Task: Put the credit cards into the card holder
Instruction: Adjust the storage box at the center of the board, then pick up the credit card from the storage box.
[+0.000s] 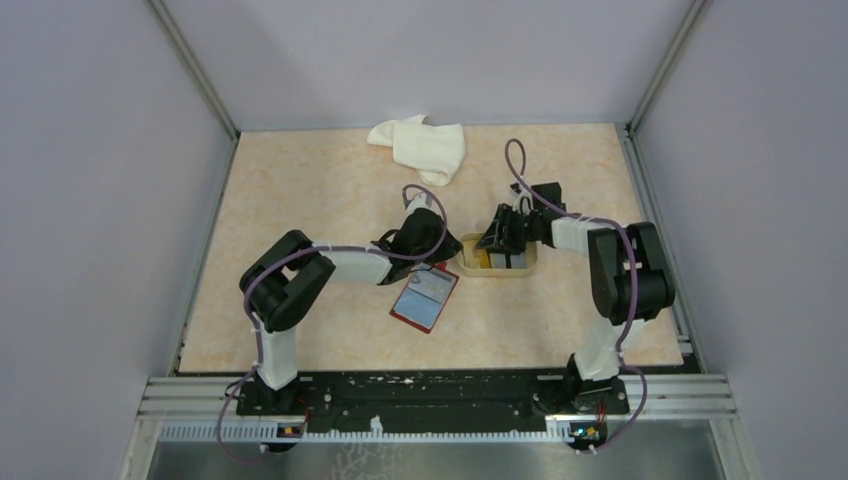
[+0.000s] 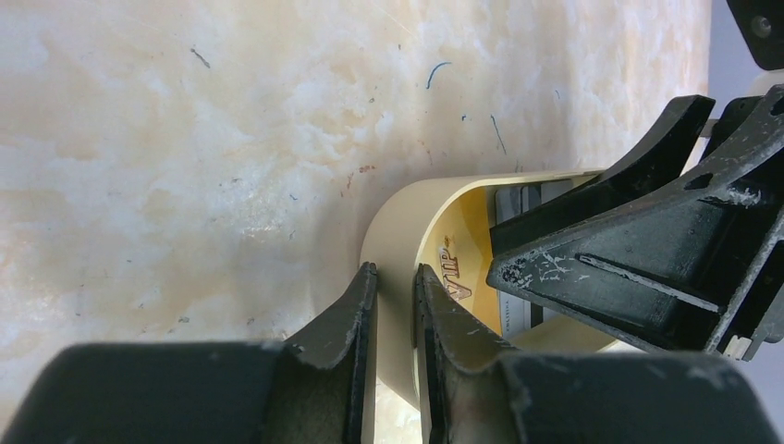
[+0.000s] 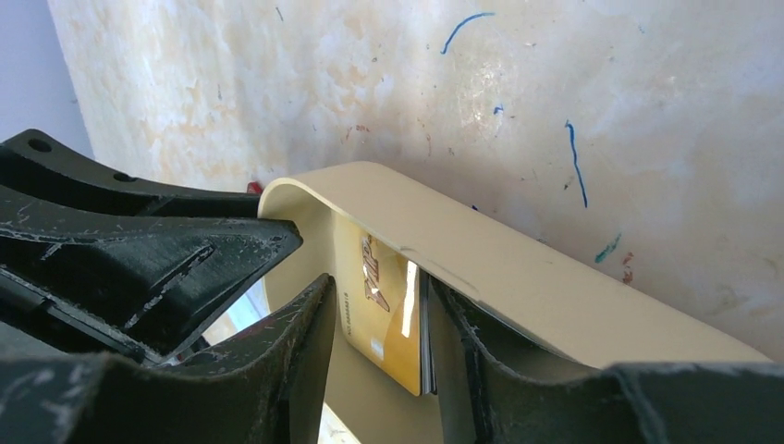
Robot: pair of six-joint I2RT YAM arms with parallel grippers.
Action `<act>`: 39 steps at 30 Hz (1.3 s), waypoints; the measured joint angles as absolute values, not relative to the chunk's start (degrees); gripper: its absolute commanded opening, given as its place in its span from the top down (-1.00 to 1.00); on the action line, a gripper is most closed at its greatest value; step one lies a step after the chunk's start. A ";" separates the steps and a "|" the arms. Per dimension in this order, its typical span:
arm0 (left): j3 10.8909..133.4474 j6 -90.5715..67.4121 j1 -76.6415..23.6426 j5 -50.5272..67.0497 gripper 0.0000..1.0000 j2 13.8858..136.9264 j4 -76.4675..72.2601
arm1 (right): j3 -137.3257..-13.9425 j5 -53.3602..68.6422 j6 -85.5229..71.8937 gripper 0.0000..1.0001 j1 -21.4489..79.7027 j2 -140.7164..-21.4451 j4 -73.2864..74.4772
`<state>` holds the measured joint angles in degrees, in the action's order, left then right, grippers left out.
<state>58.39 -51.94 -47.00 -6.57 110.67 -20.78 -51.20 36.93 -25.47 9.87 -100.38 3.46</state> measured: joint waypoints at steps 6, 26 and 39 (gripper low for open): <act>58.41 -52.99 -47.64 -8.80 1.00 110.41 -19.88 | -52.36 39.29 -24.18 0.34 9.34 -101.78 4.10; 58.92 -54.41 -49.04 -10.13 1.00 110.02 -17.63 | -53.76 48.75 -19.46 0.21 8.84 -102.87 5.96; 60.95 -53.93 -49.10 -11.03 0.99 110.04 -14.92 | -58.22 47.33 -14.55 0.26 10.13 -106.65 12.64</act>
<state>60.95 -53.93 -49.10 -11.03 110.04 -14.92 -58.22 47.33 -14.55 10.13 -106.65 12.64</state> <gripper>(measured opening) 0.175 0.381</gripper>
